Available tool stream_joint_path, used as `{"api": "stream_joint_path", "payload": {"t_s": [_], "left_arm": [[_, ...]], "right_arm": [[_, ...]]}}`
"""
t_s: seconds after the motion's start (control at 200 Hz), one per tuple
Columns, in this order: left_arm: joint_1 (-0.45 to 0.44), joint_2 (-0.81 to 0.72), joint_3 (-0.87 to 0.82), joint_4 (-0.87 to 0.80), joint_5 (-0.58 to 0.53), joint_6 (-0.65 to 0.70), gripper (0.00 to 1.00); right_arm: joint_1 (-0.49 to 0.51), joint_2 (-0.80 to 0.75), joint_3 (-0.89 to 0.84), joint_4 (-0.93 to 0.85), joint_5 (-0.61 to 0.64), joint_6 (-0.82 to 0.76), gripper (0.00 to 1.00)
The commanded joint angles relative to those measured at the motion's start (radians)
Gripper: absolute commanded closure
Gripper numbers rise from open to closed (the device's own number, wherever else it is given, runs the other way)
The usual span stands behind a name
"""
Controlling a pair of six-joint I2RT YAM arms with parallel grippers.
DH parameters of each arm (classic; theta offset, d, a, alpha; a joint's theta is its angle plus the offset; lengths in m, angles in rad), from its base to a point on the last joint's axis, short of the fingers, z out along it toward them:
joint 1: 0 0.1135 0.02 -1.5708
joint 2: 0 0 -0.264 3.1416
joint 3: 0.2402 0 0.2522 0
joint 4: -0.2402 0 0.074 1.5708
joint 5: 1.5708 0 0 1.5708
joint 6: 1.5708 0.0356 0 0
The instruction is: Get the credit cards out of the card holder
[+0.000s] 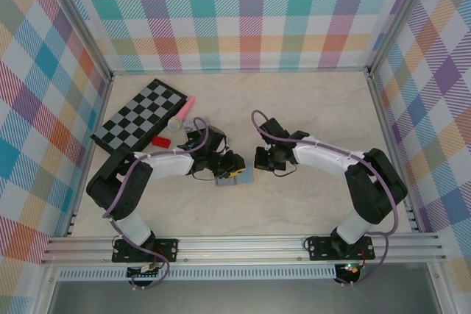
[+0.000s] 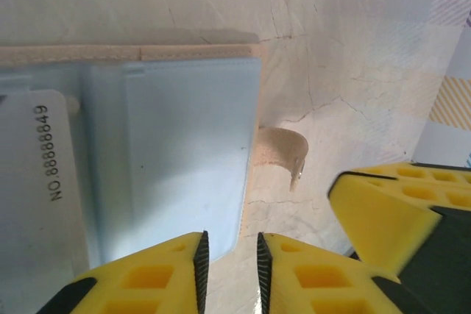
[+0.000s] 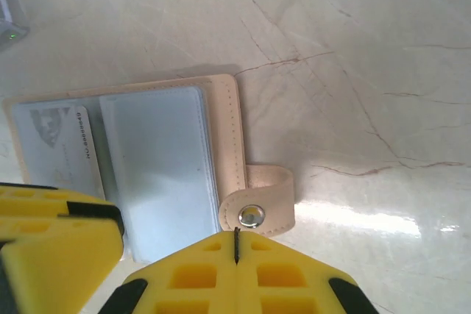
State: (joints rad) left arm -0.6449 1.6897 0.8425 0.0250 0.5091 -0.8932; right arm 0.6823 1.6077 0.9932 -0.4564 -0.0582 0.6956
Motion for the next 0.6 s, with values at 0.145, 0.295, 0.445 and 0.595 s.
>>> {"api": "stream_joint_path", "payload": {"t_s": [0.145,0.295,0.445,0.595], "left_arm": [[-0.003,-0.09,-0.005,-0.148,-0.16,0.039,0.78],[0.024,-0.191,-0.052,-0.256,-0.27,0.06,0.76],[0.058,-0.256,-0.117,-0.272,-0.287,0.034,0.65],[0.064,-0.251,-0.134,-0.258,-0.265,0.025,0.6]], "right_arm": [[0.008,0.034,0.02,0.103,-0.182,-0.051,0.98],[0.03,0.109,0.058,0.094,-0.203,-0.048,0.98],[0.035,0.166,0.083,0.072,-0.193,-0.041,0.98],[0.036,0.212,0.112,0.031,-0.18,-0.042,0.97]]}}
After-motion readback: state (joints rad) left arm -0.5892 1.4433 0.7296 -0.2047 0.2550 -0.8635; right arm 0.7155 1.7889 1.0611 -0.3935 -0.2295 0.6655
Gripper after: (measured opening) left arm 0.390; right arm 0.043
